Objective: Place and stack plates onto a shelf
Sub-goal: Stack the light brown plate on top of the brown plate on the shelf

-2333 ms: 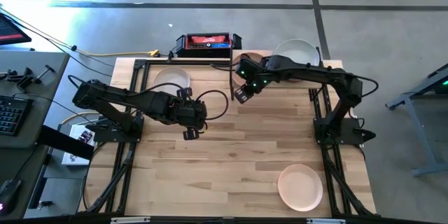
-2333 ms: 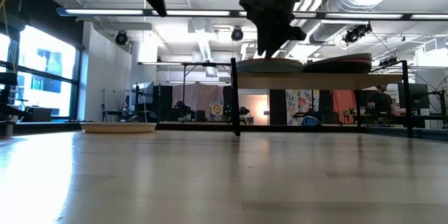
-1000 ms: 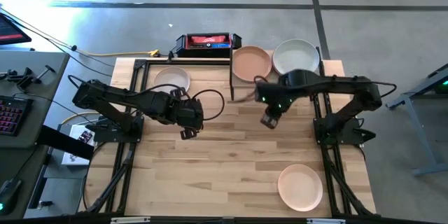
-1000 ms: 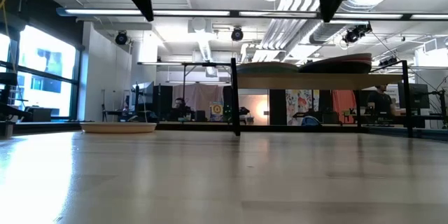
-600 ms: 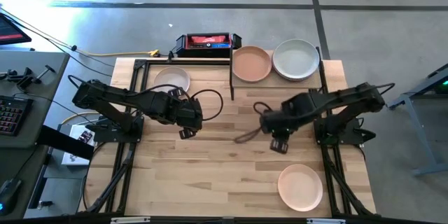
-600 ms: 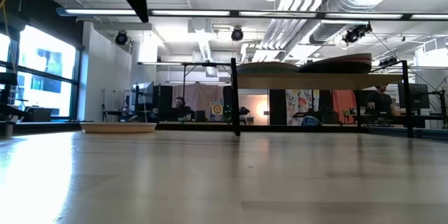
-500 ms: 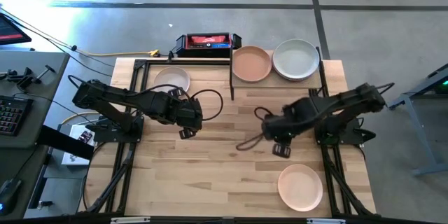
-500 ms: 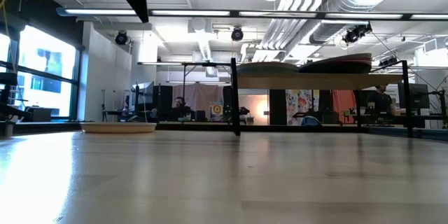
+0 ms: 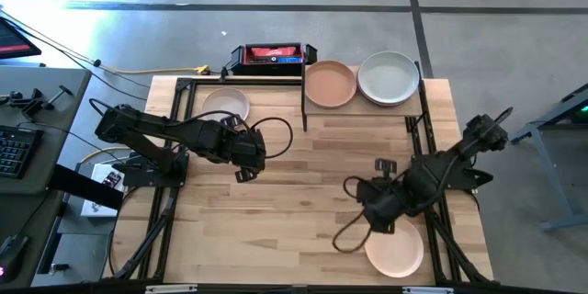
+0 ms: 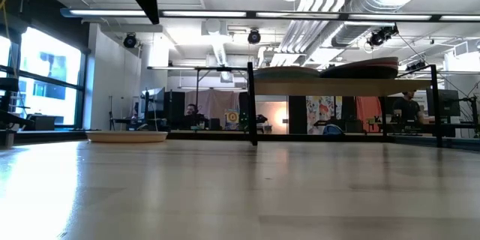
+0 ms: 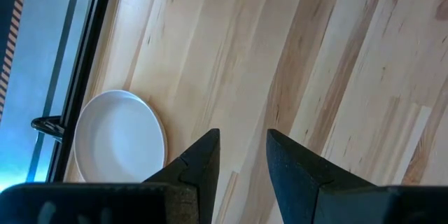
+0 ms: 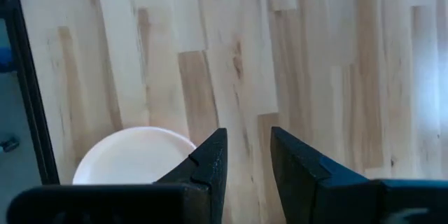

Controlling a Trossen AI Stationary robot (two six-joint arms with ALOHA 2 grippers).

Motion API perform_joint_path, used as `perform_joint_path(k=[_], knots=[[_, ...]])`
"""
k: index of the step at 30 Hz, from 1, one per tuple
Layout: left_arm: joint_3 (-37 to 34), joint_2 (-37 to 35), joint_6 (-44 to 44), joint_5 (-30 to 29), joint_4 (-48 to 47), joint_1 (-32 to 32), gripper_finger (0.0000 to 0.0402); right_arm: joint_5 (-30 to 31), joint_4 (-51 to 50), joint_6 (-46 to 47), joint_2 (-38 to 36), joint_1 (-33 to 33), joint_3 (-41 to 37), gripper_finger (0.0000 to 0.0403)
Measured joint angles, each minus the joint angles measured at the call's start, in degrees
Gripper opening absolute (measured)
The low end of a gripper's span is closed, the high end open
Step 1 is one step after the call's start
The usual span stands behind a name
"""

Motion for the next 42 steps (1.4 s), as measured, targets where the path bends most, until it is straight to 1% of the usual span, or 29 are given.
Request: perform_joint_path(k=[4,8,11,17,20,23,27,31,35,39,42], knots=[[0.0,0.0,0.0,0.0,0.0,0.0,0.0106,-0.2,-0.1,0.9,2.1,3.4,0.0,0.0089],[0.0,0.0,0.0,0.0,0.0,0.0,0.0106,-1.7,-0.3,-0.1,5.5,6.5,0.0,0.0089],[0.0,0.0,0.1,0.0,0.1,0.0,0.0106,-1.7,-0.5,-0.3,7.9,8.2,0.0,0.0089],[0.0,0.0,0.2,-0.1,0.1,0.0,0.0106,-2.7,-0.4,-1.7,10.8,9.3,0.0,0.0089],[0.0,0.0,0.2,-0.1,0.0,0.0,0.0106,-3.0,1.6,-3.0,11.5,9.3,-1.0,0.0089],[0.0,0.0,0.2,-0.1,0.0,0.0,0.0106,-4.2,2.6,-2.2,10.5,9.2,-6.3,0.0089],[0.0,0.0,1.4,-0.2,0.0,0.0,0.0106,-7.0,3.4,1.4,6.4,9.1,-15.0,0.0089],[0.0,0.0,3.6,-0.3,0.0,0.0,0.0106,-9.0,10.9,3.3,0.9,9.1,-22.6,0.0089],[0.0,0.0,5.2,-0.3,0.0,0.4,0.0106,-10.6,18.6,2.2,-3.6,9.1,-29.3,0.0089],[0.0,0.0,4.6,-0.2,0.0,0.8,0.0106,-11.1,23.6,1.0,-6.2,9.1,-35.4,0.0089],[0.0,0.0,3.8,-0.2,0.0,0.8,0.0106,-11.9,27.8,0.9,-6.6,9.1,-39.1,0.0089]])
